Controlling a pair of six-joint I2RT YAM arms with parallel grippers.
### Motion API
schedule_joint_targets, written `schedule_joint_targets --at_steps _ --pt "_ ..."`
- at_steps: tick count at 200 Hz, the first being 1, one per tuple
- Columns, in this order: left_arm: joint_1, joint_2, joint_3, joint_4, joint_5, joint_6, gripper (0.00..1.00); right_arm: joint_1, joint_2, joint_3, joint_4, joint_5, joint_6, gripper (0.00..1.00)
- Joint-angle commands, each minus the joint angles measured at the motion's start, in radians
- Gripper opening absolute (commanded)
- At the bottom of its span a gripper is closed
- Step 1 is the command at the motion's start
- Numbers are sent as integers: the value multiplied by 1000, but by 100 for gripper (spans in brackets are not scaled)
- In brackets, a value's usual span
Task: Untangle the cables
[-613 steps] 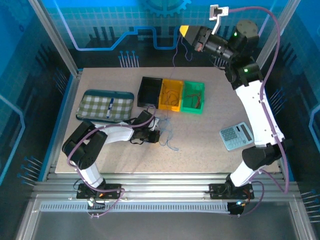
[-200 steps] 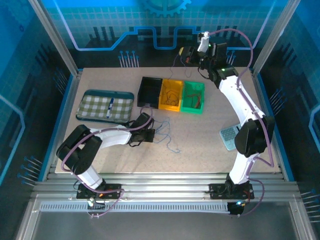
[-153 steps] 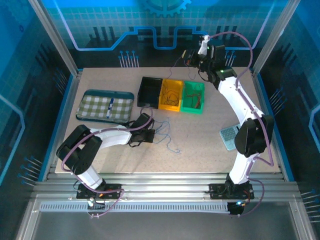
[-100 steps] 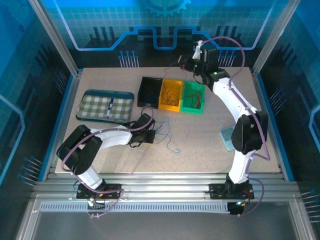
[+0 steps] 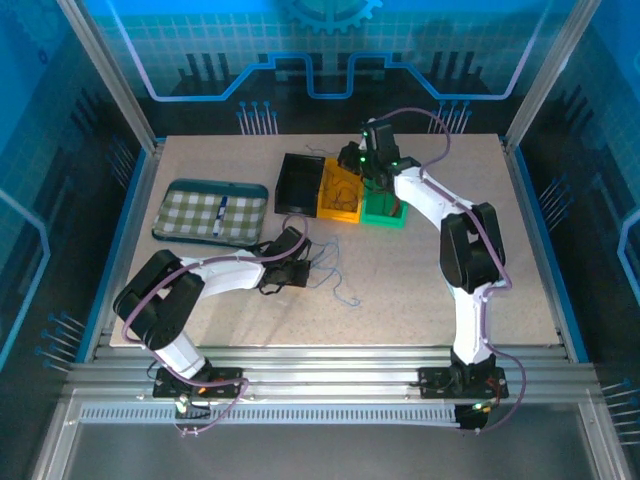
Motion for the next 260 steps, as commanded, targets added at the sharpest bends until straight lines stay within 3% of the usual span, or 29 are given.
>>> schedule_joint_targets --at_steps 1,62,117,157,200,260 --pt "-9 -9 21 -31 -21 15 0 13 43 -1 -73 113 -6 0" --pt "-9 1 31 -32 -19 17 0 69 137 107 -282 231 -167 1" --pt "-15 11 42 -34 -19 19 0 89 213 227 -333 273 -181 4" --pt "-23 12 45 -46 -27 21 0 45 239 297 -296 180 -68 4" --pt "-25 -1 40 -50 -35 24 0 -6 239 248 -115 62 61 4" --pt "-25 6 46 -54 -38 23 0 -18 278 223 9 7 161 4"
